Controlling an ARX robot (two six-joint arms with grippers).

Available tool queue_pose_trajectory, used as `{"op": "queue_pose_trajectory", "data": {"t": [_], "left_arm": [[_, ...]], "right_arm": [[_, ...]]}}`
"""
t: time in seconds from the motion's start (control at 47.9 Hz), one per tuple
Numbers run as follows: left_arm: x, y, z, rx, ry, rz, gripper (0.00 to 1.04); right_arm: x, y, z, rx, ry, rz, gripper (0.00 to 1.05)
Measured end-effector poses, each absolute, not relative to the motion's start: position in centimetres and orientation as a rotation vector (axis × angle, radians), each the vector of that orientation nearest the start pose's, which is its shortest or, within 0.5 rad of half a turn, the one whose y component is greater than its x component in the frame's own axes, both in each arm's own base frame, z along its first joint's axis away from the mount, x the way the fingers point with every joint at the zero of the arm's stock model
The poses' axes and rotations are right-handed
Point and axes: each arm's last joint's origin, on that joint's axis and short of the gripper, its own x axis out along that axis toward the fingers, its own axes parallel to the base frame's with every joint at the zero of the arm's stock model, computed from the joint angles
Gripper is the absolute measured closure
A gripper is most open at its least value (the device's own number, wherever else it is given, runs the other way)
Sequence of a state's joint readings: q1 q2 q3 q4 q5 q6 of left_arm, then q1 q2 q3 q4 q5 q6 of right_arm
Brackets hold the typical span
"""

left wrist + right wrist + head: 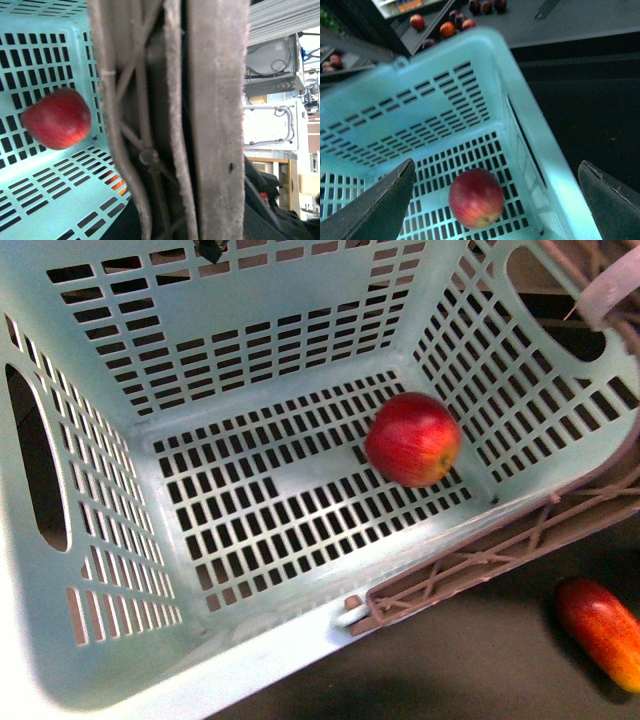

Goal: Pick apple with right arm and hold basket with left

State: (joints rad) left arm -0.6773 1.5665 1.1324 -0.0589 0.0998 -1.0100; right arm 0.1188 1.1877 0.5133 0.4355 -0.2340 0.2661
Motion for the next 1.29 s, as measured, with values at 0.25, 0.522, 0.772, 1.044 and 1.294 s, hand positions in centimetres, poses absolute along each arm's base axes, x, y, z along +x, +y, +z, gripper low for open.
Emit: {"op": "queue_pose_trajectory", "data": {"t": [0.25, 0.522, 0.772, 1.044, 1.294], "left_arm": [[27.3, -22.2, 27.3, -0.792, 0.805, -0.432, 0.88], [27.3, -22.2, 27.3, -0.798, 0.811, -0.435, 0.88], [27.3, -22.2, 27.3, -0.796, 0.811, -0.436, 0.88], [27.3, -22.2, 27.3, -0.797, 0.812, -0.438, 0.88], [27.3, -22.2, 27.3, -0.796, 0.812, -0.438, 0.88]], "right_arm": [[21.3, -0.1, 22.9, 0.344, 0.204, 0.194, 0.09], [18.3, -0.1, 20.3, 0.036, 0.009, -0.004, 0.58], [16.1, -0.1, 18.9, 0.010, 0.009, -0.002, 1.02], [14.1, -0.1, 17.8, 0.006, 0.009, -0.004, 1.03], [13.1, -0.1, 17.1, 0.005, -0.011, -0.006, 1.03]]}}
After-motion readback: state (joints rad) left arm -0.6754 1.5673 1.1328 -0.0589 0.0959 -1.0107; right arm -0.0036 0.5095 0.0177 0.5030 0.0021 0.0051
